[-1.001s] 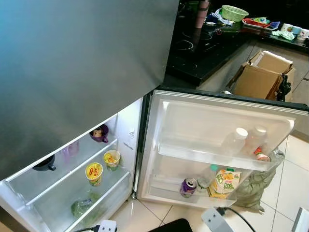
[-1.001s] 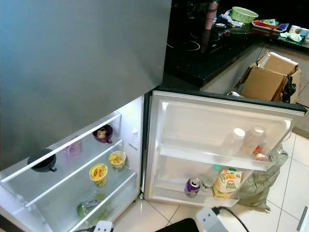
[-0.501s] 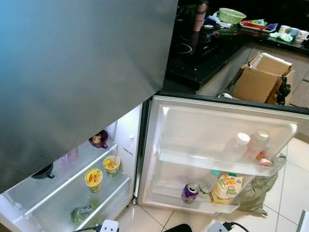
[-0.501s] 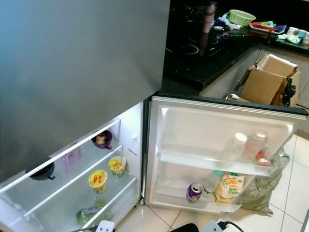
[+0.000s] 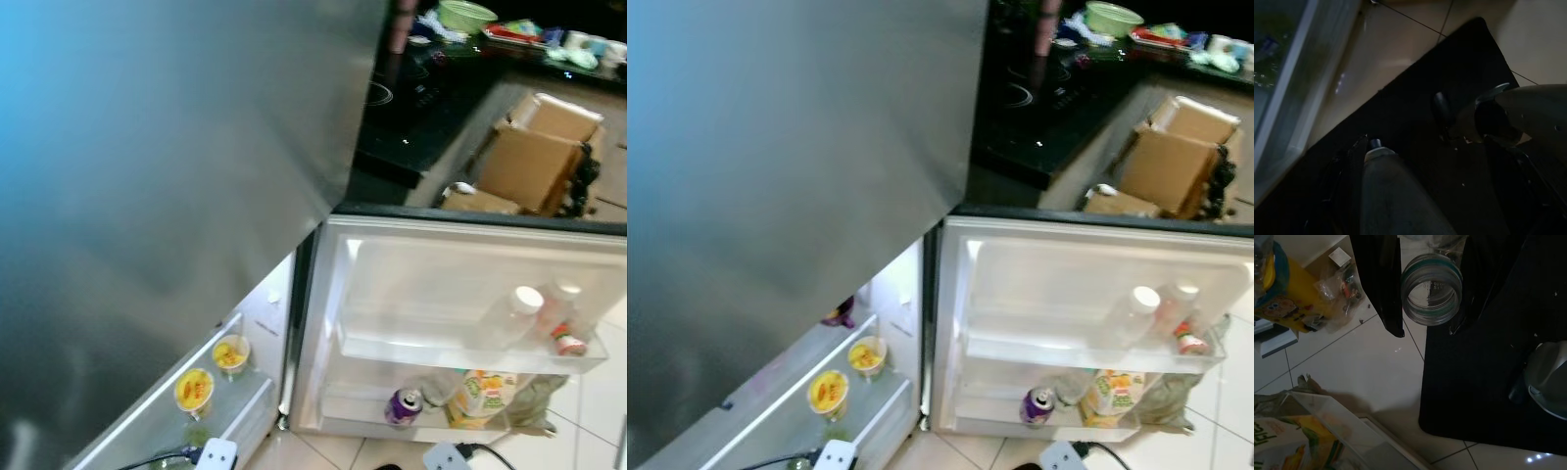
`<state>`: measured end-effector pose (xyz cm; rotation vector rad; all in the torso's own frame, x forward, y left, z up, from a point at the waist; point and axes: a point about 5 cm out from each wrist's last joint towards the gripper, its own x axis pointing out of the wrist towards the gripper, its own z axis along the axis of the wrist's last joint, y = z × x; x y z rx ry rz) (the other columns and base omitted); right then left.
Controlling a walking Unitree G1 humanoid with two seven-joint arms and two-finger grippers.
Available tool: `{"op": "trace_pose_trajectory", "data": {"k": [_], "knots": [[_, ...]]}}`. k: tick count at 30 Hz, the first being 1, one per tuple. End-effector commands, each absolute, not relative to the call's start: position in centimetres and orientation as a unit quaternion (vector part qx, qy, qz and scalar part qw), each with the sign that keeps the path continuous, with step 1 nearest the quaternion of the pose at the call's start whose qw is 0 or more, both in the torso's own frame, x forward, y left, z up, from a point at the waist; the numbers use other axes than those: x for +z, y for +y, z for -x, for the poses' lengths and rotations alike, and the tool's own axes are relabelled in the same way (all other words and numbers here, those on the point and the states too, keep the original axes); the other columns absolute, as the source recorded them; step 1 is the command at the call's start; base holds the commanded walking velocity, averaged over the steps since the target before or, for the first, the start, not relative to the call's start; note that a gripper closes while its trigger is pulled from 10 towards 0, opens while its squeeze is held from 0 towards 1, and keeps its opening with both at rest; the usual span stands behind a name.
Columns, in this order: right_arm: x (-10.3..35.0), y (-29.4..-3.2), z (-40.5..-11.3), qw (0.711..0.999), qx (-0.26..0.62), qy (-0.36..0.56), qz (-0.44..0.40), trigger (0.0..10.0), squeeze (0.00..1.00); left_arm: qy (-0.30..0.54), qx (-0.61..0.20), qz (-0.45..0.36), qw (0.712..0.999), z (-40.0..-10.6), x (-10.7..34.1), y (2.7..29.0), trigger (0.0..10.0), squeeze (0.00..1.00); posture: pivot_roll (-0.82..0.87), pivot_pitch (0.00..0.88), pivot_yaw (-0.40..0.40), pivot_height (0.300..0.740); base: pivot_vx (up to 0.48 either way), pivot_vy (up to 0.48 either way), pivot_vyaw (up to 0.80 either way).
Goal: Restocking fridge
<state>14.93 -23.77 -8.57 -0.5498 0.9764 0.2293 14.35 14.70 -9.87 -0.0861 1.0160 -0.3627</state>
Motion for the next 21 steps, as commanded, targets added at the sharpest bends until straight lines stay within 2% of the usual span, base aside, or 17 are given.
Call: {"op": "trace_pose_trajectory", "data": {"k": [1, 6, 9, 17, 18, 21], "knots": [[-8.5, -23.9, -15.1, 0.842, 0.106, 0.460, 0.263, 10.0, 0.00, 0.495, -0.169, 0.054, 0.850, -13.5, -10.2, 14.2, 10.0, 0.00, -0.06, 0.000, -0.075, 0.740, 0.000, 0.000, 0.00], [-8.1, -23.6, -16.0, 0.852, 0.109, 0.441, 0.259, 10.0, 0.00, 0.494, -0.162, 0.058, 0.852, -13.5, -10.2, 14.2, 10.0, 0.00, -0.06, 0.000, -0.075, 0.740, 0.000, 0.000, 0.00], [-7.3, -23.1, -17.6, 0.870, 0.117, 0.408, 0.252, 10.0, 0.00, 0.495, -0.164, 0.056, 0.852, -13.5, -10.2, 14.2, 10.0, 0.00, -0.07, 0.000, -0.075, 0.740, 0.000, 0.000, 0.00], [-5.5, -21.9, -21.0, 0.892, 0.152, 0.339, 0.258, 10.0, 0.00, 0.494, -0.163, 0.055, 0.852, -13.4, -10.2, 14.3, 10.0, 0.00, -0.07, 0.000, -0.074, 0.740, 0.000, 0.000, 0.00], [-4.8, -21.3, -22.2, 0.895, 0.165, 0.315, 0.269, 10.0, 0.00, 0.495, -0.175, 0.053, 0.849, -13.4, -10.2, 14.2, 10.0, 0.00, -0.07, 0.000, -0.074, 0.740, 0.000, -0.458, 0.00], [-4.3, -20.9, -23.0, 0.897, 0.174, 0.299, 0.275, 10.0, 0.00, 0.496, -0.183, 0.050, 0.847, -13.3, -10.2, 14.1, 10.0, 0.00, -0.07, 0.000, -0.074, 0.740, 0.000, -0.460, 0.00]]}}
